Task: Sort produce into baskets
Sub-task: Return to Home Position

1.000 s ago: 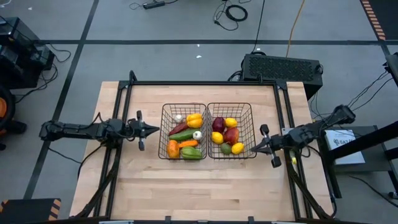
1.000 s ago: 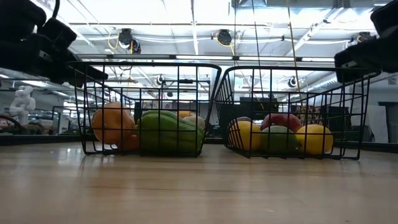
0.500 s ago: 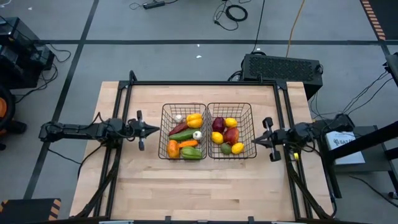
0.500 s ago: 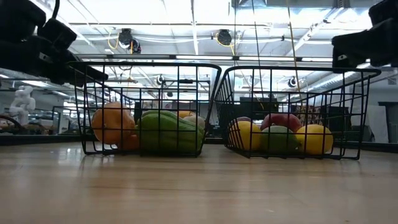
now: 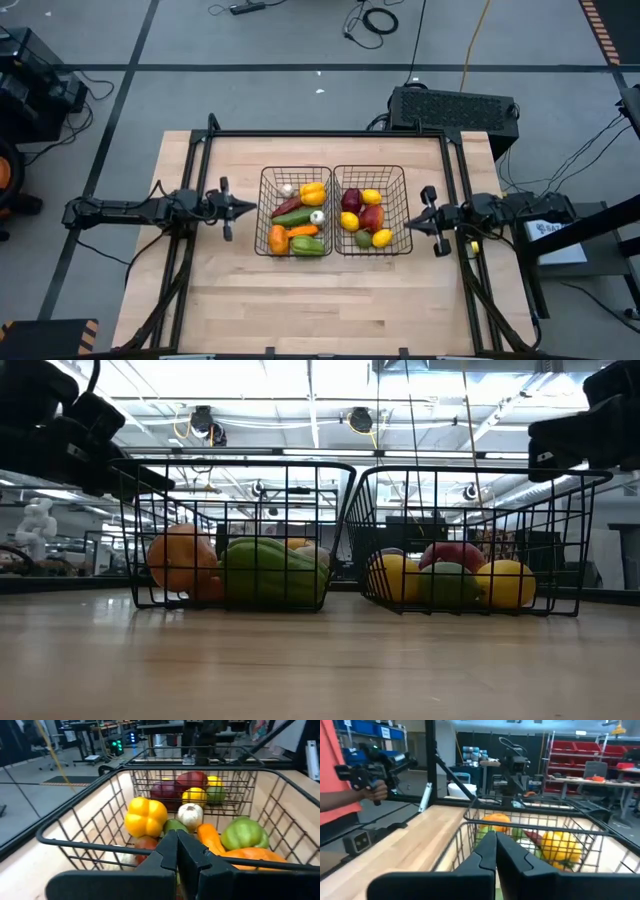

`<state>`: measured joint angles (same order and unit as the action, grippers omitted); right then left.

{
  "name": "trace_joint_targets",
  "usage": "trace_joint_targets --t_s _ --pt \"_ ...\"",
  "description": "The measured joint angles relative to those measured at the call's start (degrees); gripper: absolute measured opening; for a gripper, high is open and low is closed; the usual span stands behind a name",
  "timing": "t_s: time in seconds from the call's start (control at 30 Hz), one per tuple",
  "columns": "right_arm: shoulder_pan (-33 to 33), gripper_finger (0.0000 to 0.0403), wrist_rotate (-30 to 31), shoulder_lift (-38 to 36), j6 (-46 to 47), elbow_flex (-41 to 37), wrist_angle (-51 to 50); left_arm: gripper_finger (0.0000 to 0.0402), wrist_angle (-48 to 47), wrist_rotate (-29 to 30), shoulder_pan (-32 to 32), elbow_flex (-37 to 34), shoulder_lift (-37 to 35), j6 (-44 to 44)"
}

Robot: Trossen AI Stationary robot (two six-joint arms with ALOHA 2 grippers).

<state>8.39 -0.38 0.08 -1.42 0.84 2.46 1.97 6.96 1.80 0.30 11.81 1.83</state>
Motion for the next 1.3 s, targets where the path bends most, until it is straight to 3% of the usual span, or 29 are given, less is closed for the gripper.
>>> trace_joint_targets --t_s 0.57,0.9,1.1,1.3 --pt "-8.3 0.0000 -4.5 0.1 -0.9 0.0 -0.9 0.0002 0.5 3.1 0.0 0.0 0.0 -2.1" --pt "-8.3 0.0000 -4.1 1.7 -0.2 0.0 -0.9 0.0001 1.5 1.1 0.1 0.0 0.0 0.5" --pt "-8.3 0.0000 -4.1 1.7 -0.3 0.0 -1.0 0.0001 0.7 -3.8 0.3 0.0 -0.5 -0.5" --pt "-8.3 0.0000 -4.1 1.7 -0.3 0.0 -1.0 0.0001 0.8 -4.0 0.3 0.0 -4.5 0.1"
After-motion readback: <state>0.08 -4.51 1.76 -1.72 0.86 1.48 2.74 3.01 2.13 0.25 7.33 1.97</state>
